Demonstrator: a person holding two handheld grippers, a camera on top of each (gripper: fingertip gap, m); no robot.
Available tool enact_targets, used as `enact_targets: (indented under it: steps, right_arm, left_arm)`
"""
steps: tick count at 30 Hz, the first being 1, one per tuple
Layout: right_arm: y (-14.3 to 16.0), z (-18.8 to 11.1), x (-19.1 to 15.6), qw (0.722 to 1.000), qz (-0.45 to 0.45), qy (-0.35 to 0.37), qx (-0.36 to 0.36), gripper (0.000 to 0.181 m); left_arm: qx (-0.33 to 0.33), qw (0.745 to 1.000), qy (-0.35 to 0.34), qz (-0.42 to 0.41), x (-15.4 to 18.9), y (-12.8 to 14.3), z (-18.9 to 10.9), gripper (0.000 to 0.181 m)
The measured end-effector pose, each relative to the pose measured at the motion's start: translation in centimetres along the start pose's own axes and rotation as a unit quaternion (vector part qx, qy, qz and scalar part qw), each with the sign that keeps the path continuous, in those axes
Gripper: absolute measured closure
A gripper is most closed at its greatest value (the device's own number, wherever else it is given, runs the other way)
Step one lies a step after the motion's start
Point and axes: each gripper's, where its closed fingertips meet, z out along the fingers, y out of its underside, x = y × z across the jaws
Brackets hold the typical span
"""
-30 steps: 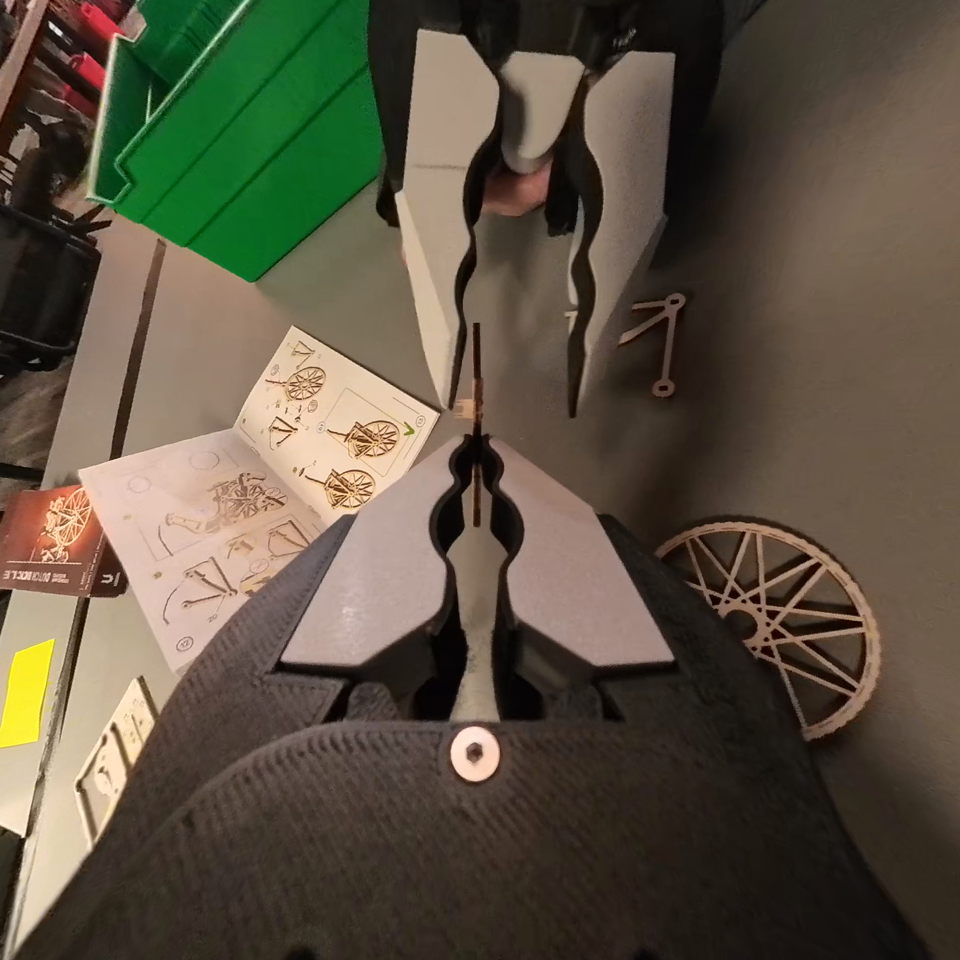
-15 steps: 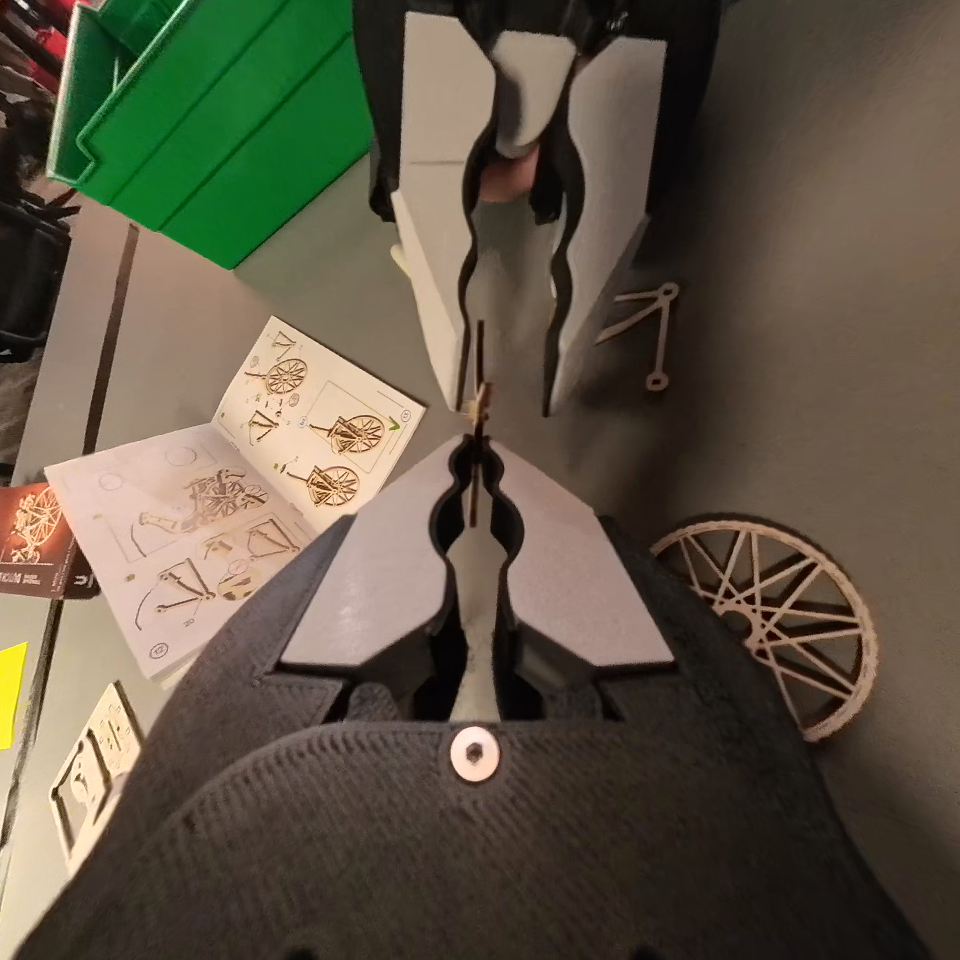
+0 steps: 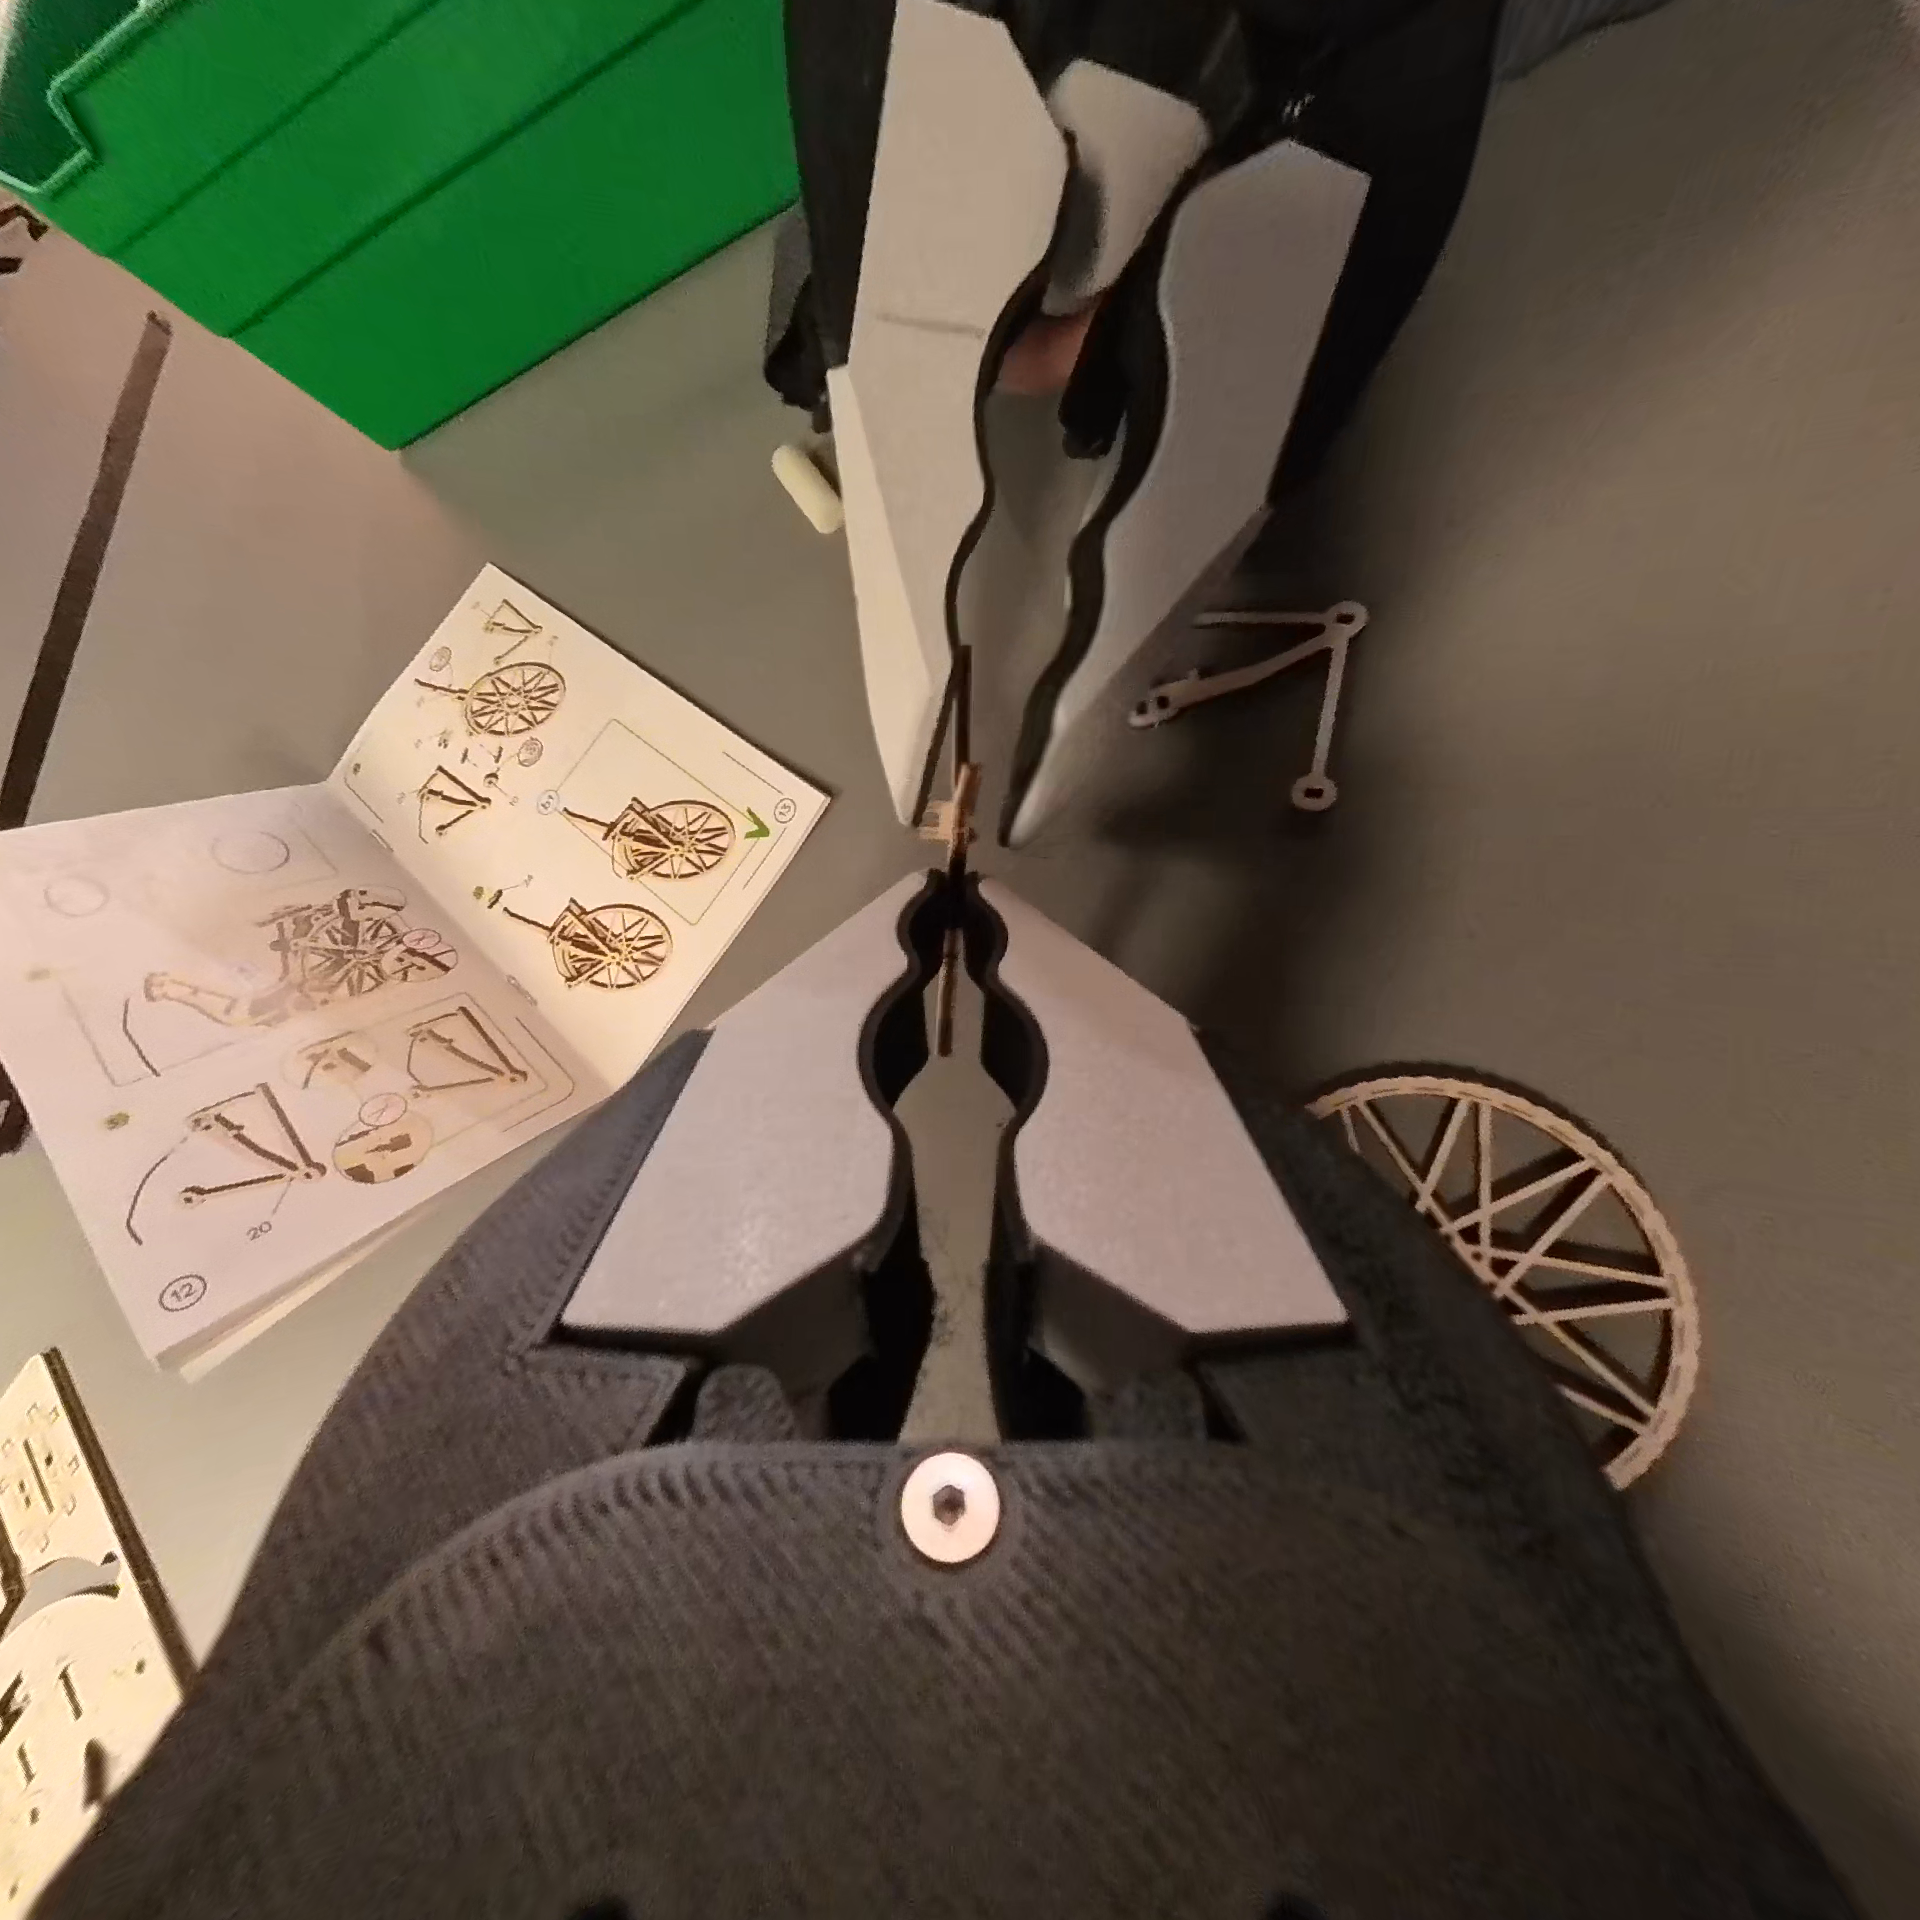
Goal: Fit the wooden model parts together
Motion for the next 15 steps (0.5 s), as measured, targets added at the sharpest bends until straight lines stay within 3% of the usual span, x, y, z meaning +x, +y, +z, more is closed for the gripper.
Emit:
enact_targets:
  steps: [15]
  right_arm:
    - [0.93, 0.25, -0.53, 0.999, -0.006, -0.018, -0.031, 0.175]
  left_arm:
    - [-0.001, 1.0, 0.003, -0.011, 0.27, 0.6, 0.79, 0.18]
